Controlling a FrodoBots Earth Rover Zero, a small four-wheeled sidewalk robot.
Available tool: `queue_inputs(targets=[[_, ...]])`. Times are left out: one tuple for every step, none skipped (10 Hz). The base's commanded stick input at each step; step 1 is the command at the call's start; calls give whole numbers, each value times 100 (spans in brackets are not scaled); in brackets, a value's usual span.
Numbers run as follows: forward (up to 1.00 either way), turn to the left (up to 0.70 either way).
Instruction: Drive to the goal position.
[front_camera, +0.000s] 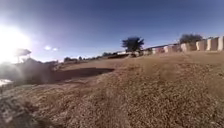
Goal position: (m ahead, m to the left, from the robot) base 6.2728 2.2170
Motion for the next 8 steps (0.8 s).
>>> queue_inputs(targets=[[50,0],[50,0],[50,0],[50,0],[50,0],[50,0],[50,0],[50,0]])
